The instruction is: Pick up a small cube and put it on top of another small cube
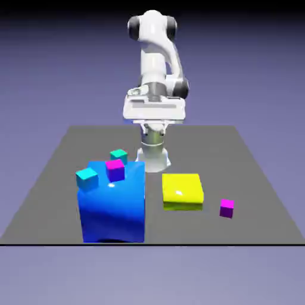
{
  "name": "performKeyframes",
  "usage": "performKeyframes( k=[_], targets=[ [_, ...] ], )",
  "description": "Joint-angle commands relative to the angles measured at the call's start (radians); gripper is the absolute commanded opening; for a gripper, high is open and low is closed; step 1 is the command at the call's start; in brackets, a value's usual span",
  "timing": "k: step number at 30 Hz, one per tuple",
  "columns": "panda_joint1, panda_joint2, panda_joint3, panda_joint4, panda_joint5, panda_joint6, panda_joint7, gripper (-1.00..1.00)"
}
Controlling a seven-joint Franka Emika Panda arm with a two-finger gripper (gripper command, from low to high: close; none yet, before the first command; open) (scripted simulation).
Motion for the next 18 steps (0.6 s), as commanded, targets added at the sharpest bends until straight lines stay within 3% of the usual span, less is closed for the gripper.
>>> performKeyframes(
  k=[1,18],
  targets=[
    [0.002,0.034,0.031,0.011,-0.04,-0.044,-0.01,0.0],
    [0.031,0.614,0.555,0.193,-0.713,-0.783,-0.183,0.0]
  ],
)
